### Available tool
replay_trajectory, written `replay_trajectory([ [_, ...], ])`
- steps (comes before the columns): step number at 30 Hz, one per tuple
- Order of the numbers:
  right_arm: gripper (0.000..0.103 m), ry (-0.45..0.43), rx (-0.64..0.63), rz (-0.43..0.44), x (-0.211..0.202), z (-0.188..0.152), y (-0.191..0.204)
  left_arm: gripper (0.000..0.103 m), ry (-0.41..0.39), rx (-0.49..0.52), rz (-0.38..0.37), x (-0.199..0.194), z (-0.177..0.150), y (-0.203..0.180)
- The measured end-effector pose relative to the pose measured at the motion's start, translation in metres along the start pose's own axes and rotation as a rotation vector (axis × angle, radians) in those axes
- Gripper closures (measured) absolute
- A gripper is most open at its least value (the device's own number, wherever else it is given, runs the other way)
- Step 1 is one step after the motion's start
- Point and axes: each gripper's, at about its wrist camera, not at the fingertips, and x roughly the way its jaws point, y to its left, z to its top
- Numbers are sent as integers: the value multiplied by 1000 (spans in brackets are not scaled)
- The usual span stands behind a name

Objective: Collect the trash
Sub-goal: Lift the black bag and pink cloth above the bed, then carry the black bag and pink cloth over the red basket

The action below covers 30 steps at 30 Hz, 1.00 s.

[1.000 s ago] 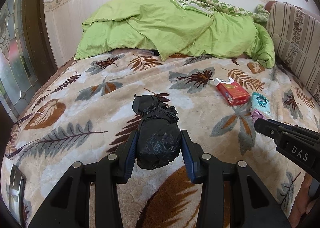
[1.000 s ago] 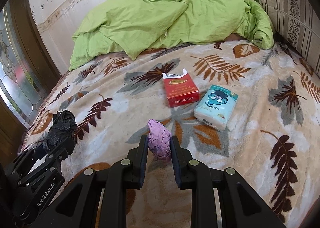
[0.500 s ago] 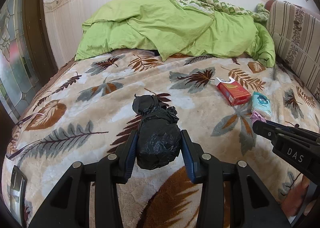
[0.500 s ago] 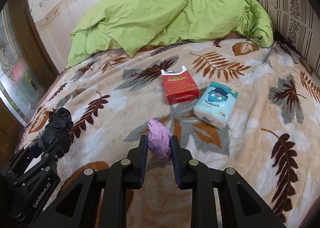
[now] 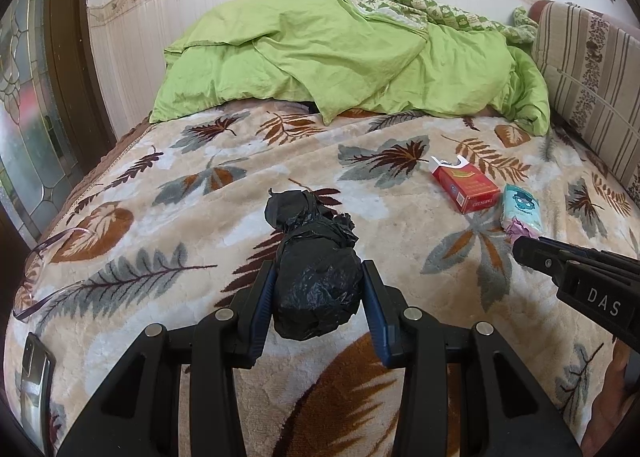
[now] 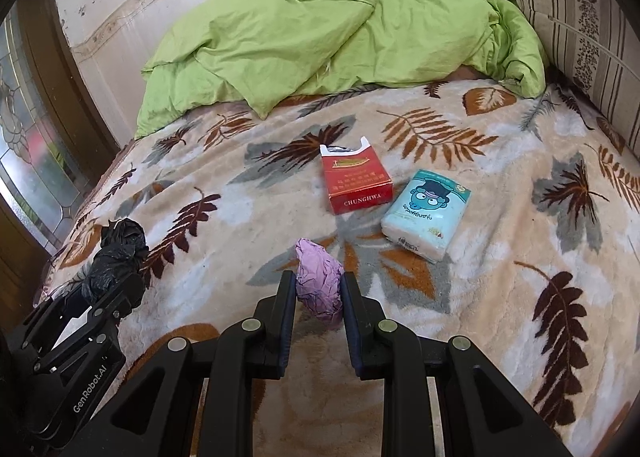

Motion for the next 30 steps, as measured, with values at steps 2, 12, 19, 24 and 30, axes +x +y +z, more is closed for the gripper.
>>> replay_trajectory([
  [2, 79, -1, -1, -12, 0, 0, 0, 63, -1, 2, 1, 0, 0, 0],
  [12, 79, -1, -15, -12, -4, 0, 2, 63, -2, 1, 1, -1, 0, -1],
  [19, 79, -7, -7, -16, -11, 1, 0, 63, -8, 9, -5, -4, 5, -2],
  [24, 79, -13, 0, -17, -19, 2, -3, 63, -12, 9, -9, -12, 1, -10],
  [30, 79, -27, 12, -16, -32, 4, -8, 63, -11, 6, -22, -17, 1, -15],
])
